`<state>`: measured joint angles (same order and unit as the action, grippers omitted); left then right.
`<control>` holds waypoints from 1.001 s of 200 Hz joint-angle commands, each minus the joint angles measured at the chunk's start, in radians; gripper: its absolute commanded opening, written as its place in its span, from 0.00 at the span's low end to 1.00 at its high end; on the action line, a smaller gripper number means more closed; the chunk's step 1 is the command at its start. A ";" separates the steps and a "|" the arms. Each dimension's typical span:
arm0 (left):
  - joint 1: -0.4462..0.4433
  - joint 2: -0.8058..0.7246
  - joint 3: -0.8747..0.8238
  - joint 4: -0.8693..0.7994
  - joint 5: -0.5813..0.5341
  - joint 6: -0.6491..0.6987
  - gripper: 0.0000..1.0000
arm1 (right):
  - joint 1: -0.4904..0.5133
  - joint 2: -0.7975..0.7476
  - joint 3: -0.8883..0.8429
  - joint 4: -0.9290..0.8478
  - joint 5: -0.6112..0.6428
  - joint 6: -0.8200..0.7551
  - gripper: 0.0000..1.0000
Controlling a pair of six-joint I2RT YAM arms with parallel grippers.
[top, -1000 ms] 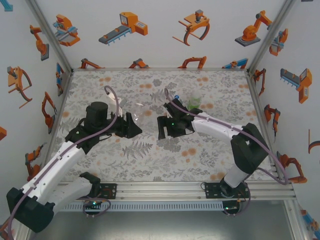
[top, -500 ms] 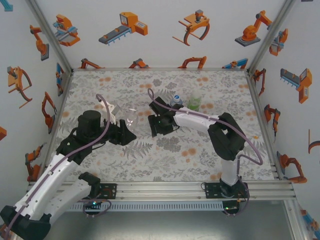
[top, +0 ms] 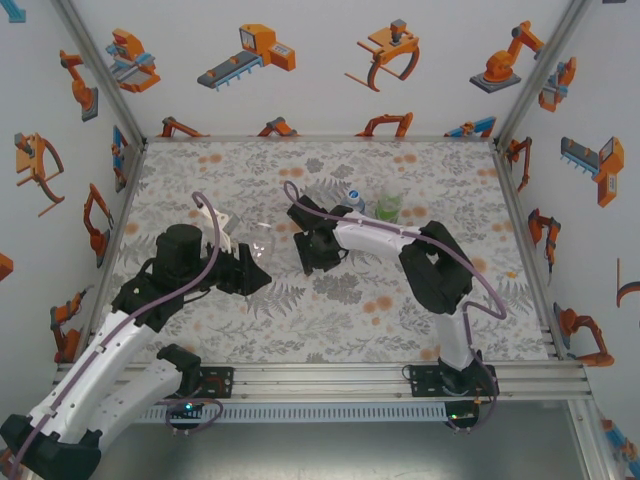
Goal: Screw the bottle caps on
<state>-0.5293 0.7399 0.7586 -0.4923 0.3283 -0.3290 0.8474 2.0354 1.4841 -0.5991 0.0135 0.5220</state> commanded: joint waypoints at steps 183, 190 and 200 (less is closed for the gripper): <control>0.003 0.021 -0.010 0.011 -0.007 -0.022 0.03 | 0.025 -0.061 0.054 -0.051 0.055 -0.019 0.40; 0.002 0.024 -0.010 0.011 -0.007 -0.022 0.03 | 0.026 -0.059 0.057 -0.051 0.055 -0.022 0.39; 0.002 0.024 -0.009 0.012 -0.006 -0.022 0.03 | 0.027 -0.055 0.059 -0.052 0.057 -0.022 0.39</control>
<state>-0.5297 0.7639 0.7586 -0.4934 0.3214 -0.3359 0.8661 2.0102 1.5097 -0.6243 0.0467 0.5205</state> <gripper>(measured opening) 0.568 0.396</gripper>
